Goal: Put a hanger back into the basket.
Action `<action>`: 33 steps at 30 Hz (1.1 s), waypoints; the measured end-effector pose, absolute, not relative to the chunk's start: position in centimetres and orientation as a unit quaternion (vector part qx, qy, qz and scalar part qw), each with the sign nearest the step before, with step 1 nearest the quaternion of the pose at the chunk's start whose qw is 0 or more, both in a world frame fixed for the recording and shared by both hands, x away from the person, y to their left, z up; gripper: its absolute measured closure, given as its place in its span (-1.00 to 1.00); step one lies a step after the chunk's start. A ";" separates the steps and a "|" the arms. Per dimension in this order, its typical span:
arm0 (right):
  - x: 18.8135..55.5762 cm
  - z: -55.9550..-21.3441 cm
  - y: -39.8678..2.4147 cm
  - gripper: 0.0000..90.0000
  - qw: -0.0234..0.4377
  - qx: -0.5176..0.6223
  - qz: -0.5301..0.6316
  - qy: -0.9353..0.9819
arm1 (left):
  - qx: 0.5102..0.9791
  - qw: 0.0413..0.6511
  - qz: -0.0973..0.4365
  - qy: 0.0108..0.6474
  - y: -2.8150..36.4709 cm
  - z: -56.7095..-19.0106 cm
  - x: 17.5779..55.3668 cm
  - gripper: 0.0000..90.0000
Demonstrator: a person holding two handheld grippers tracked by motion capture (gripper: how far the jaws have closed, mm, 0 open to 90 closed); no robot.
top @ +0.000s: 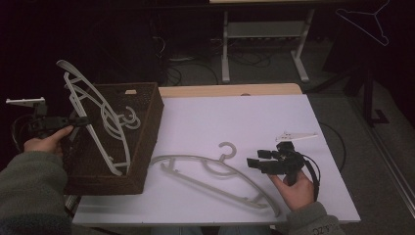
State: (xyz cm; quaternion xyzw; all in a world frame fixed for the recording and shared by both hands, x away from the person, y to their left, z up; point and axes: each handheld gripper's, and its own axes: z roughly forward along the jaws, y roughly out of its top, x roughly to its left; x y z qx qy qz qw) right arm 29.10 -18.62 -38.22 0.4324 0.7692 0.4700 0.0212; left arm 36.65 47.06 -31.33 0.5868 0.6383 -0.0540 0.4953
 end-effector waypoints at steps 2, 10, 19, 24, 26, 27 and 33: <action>29.0 -38.2 -18.5 -0.19 0.020 0.434 0.470 0.768 | 0.599 0.472 -0.040 0.645 46.8 -31.3 36.8 0.85; 29.0 -38.1 -18.5 -0.19 0.019 0.431 0.472 0.769 | 0.643 0.388 0.000 0.661 45.9 -31.9 37.2 0.66; 29.1 -38.2 -18.4 -0.19 0.020 0.429 0.470 0.771 | 0.646 0.398 0.014 0.652 46.0 -31.1 36.3 0.57; 29.1 -38.2 -18.2 -0.20 0.022 0.427 0.468 0.773 | 0.656 0.408 0.017 0.635 45.3 -30.6 35.8 0.57; 29.1 -38.2 -18.2 -0.20 0.022 0.428 0.467 0.774 | 0.661 0.410 0.019 0.628 45.0 -30.5 35.6 0.57; 29.1 -38.2 -18.1 -0.20 0.023 0.427 0.467 0.774 | 0.662 0.413 0.021 0.625 44.9 -30.4 35.5 0.57; 29.2 -38.3 -18.2 -0.20 0.026 0.423 0.463 0.778 | 0.667 0.423 0.028 0.612 44.2 -29.8 35.0 0.56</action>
